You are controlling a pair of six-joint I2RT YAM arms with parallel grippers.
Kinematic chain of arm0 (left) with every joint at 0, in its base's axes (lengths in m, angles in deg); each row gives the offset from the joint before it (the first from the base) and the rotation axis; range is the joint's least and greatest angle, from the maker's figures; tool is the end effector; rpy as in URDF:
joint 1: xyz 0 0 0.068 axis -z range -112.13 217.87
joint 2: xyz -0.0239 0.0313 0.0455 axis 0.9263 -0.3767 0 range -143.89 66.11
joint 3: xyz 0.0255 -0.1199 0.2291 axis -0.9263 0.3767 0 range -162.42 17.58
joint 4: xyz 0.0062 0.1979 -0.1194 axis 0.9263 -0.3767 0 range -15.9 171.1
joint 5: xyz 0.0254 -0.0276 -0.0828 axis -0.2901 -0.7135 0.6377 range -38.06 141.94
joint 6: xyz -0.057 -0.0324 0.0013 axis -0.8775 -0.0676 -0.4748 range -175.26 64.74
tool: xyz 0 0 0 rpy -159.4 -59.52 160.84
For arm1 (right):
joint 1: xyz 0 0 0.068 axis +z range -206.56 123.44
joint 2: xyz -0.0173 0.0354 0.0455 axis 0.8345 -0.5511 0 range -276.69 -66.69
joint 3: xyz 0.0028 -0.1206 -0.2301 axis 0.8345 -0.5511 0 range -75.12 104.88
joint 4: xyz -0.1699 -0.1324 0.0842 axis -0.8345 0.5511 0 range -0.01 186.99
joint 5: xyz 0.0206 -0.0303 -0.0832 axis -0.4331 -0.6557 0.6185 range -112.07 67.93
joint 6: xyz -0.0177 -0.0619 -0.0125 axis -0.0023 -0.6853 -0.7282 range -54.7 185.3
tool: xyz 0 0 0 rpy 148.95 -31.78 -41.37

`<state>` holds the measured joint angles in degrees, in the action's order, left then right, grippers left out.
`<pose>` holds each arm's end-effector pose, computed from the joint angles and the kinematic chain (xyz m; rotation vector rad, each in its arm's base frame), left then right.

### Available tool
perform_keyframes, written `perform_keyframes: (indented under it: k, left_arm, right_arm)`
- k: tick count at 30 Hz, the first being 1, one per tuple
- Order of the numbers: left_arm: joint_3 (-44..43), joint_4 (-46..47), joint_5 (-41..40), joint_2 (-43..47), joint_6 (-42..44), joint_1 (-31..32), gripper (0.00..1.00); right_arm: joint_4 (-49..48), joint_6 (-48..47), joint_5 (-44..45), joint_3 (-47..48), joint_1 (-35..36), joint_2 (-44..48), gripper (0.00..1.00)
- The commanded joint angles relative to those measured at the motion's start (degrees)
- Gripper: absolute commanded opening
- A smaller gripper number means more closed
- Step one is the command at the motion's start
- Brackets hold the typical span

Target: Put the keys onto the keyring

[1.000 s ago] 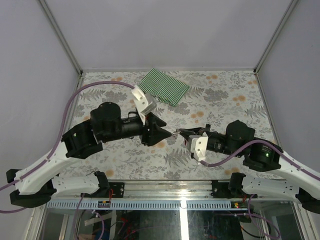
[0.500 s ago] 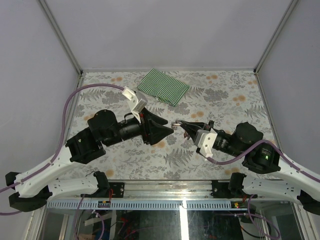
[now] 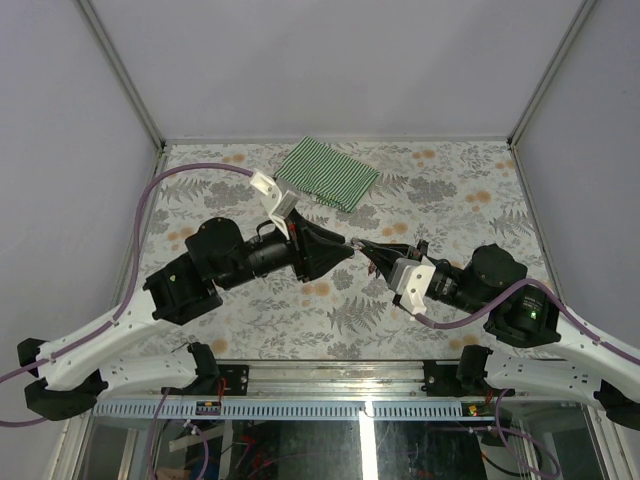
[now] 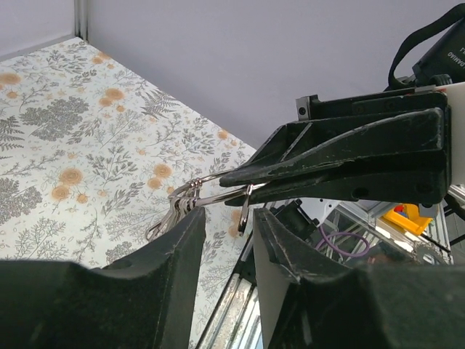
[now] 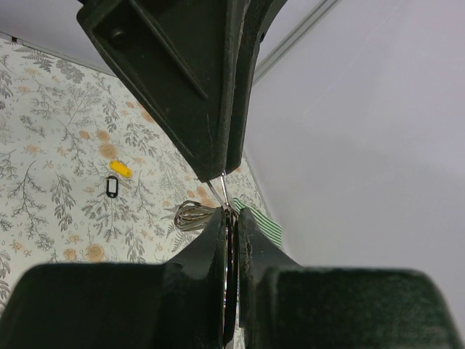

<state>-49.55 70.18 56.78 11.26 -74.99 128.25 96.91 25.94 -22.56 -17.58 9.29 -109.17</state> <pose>0.0930 -0.1724 0.4252 0.6469 1.5387 -1.1530 0.0605 0.1363 0.4136 -1.1483 0.8689 0.3865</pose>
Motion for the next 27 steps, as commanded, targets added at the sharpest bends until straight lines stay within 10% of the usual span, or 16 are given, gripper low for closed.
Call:
perform_keyframes:
  k: [1,15,27]
  left_arm:
    - [-0.47,4.12,-0.29,-0.73,-0.29,-0.17,0.33]
    - [-1.94,2.41,-0.96,-1.25,0.24,-0.15,0.03]
    - [-8.74,-8.29,0.48,-3.41,6.38,-0.10,0.00]
  right_arm:
    - [-5.58,0.45,1.41,0.76,0.21,0.33,0.02]
    - [-4.96,0.87,1.12,1.00,0.21,0.37,0.06]
    - [0.21,5.42,-3.59,2.64,0.16,3.71,0.46]
